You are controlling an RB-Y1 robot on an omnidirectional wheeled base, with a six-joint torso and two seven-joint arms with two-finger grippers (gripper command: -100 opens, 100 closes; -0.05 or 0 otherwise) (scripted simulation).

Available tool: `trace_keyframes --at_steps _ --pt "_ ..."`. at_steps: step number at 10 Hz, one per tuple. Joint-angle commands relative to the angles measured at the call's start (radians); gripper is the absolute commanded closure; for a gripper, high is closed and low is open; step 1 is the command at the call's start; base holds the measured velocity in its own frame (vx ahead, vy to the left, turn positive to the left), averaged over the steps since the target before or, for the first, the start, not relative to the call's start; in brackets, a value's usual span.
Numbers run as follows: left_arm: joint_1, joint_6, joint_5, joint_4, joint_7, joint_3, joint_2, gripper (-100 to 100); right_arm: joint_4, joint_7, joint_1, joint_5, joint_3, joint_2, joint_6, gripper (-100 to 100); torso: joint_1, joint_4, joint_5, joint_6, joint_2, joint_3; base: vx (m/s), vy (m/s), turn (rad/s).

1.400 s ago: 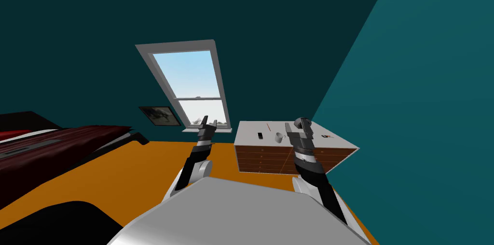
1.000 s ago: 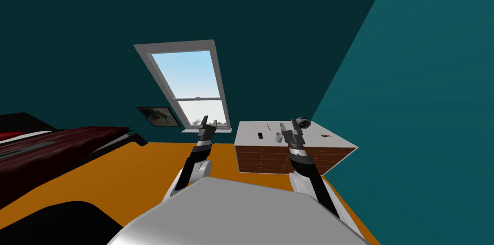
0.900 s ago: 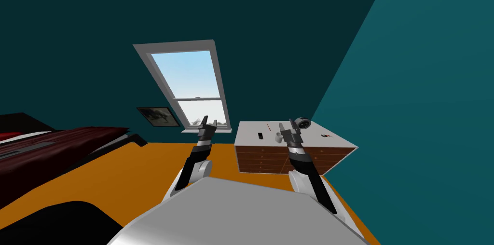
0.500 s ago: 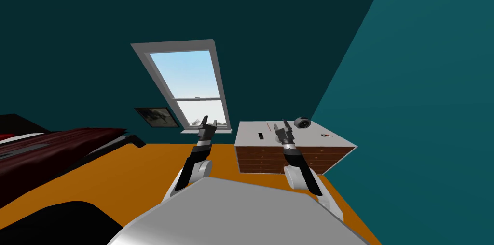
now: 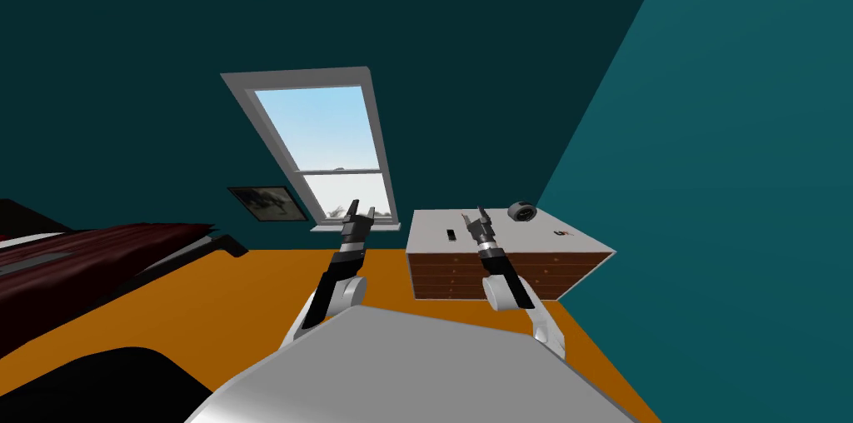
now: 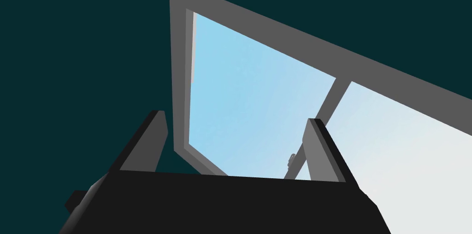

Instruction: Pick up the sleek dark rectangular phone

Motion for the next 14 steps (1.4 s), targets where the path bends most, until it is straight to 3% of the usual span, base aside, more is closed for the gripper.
trace_keyframes --at_steps 1,2,3,5,6,7,8,9,10,11,12,13,14 --pt "0.0 0.0 0.0 0.0 0.0 0.0 0.0 0 0.036 -0.025 -0.033 -0.009 0.009 -0.001 0.034 -100 0.0 0.0 0.0 0.0 0.0 0.0 0.003 0.029 -0.015" --pt "0.0 0.0 0.0 0.0 0.0 0.0 0.0 0 0.075 -0.061 -0.073 -0.026 0.021 -0.006 0.072 -100 0.0 0.0 0.0 0.0 0.0 0.0 0.01 0.031 -0.032" --pt "0.0 0.0 0.0 0.0 0.0 0.0 0.0 0 0.083 -0.061 -0.075 -0.026 0.021 -0.006 0.073 -100 0.0 0.0 0.0 0.0 0.0 0.0 0.008 0.026 -0.012" --pt "0.0 0.0 0.0 0.0 0.0 0.0 0.0 0 0.154 -0.124 -0.15 -0.063 0.043 -0.014 0.144 -100 0.0 0.0 0.0 0.0 0.0 0.0 0.01 0.038 -0.039" --pt "0.0 0.0 0.0 0.0 0.0 0.0 0.0 0 0.181 -0.136 -0.162 -0.063 0.043 -0.014 0.153 -100 0.001 0.0 0.0 0.0 0.0 0.0 0.014 0.039 -0.018" --pt "0.0 0.0 0.0 0.0 0.0 0.0 0.0 0 0.222 -0.173 -0.206 -0.082 0.054 -0.017 0.185 -100 0.0 0.0 0.0 0.0 0.0 0.0 0.011 0.033 -0.033" --pt "0.0 0.0 0.0 0.0 0.0 0.0 0.0 0 0.233 -0.174 -0.206 -0.082 0.054 -0.017 0.193 -100 0.0 0.0 0.0 0.0 0.0 0.0 0.009 0.026 -0.014" --pt "0.0 0.0 0.0 0.0 0.0 0.0 0.0 0 0.272 -0.213 -0.25 -0.102 0.064 -0.021 0.233 -100 0.0 0.0 0.0 0.0 0.0 0.0 0.013 0.031 -0.038" --pt "0.0 0.0 0.0 0.0 0.0 0.0 0.0 0 0.288 -0.213 -0.25 -0.102 0.064 -0.021 0.233 -100 0.0 0.0 0.0 0.0 0.0 0.0 0.013 0.029 -0.023" --pt "0.0 0.0 0.0 0.0 0.0 0.0 0.0 0 0.314 -0.253 -0.29 -0.123 0.073 -0.024 0.273 -100 0.0 0.0 0.0 0.0 0.0 0.0 0.01 0.035 -0.048" --pt "0.0 0.0 0.0 0.0 0.0 0.0 0.0 0 0.344 -0.253 -0.293 -0.123 0.073 -0.024 0.273 -100 0.0 0.0 0.0 0.0 0.0 0.0 0.011 0.035 -0.02" --pt "0.0 0.0 0.0 0.0 0.0 0.0 0.0 0 0.38 -0.293 -0.336 -0.144 0.08 -0.028 0.312 -100 0.0 0.0 0.0 0.0 0.0 0.0 0.01 0.037 -0.054" --pt "0.0 0.0 0.0 0.0 0.0 0.0 0.0 0 0.402 -0.293 -0.336 -0.144 0.08 -0.028 0.312 -100 0.0 0.0 0.0 0.0 0.0 0.0 0.012 0.037 -0.019"
